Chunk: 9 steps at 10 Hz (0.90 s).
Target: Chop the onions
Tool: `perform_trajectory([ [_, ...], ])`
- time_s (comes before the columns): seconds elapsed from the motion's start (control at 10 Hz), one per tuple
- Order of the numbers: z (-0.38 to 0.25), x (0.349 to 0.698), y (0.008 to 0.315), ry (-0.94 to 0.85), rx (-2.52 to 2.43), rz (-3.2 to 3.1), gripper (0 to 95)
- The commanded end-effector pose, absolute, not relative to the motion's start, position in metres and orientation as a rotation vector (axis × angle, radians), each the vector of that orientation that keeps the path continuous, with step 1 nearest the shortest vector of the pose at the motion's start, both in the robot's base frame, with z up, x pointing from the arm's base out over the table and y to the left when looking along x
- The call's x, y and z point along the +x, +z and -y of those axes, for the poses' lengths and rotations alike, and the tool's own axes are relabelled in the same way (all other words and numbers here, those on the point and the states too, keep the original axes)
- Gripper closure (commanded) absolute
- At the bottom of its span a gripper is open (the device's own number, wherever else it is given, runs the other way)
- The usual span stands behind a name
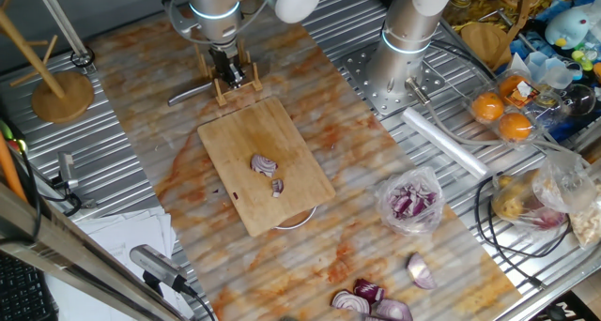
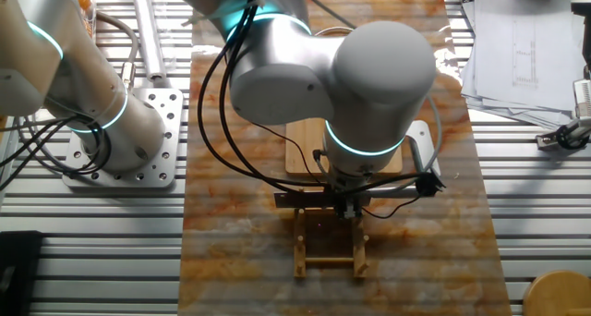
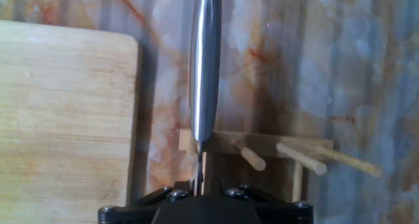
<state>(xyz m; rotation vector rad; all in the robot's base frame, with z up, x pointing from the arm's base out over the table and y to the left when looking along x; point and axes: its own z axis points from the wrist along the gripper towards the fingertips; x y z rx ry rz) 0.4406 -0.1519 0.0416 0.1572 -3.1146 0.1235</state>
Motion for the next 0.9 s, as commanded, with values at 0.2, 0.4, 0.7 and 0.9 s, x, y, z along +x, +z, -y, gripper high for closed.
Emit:
perform_trajectory([
  [0.2,0.1521,0.4403,0.0395,0.122,0.156,3.117,76.0],
  [0.4,0.1517,0.44,0.0384,0.122,0.156,3.119,76.0],
  [0.7,0.1515,0.4393,0.0377,0.12,0.161,3.12,76.0],
  [0.9,0.1513,0.4385,0.0373,0.122,0.155,3.122,76.0],
])
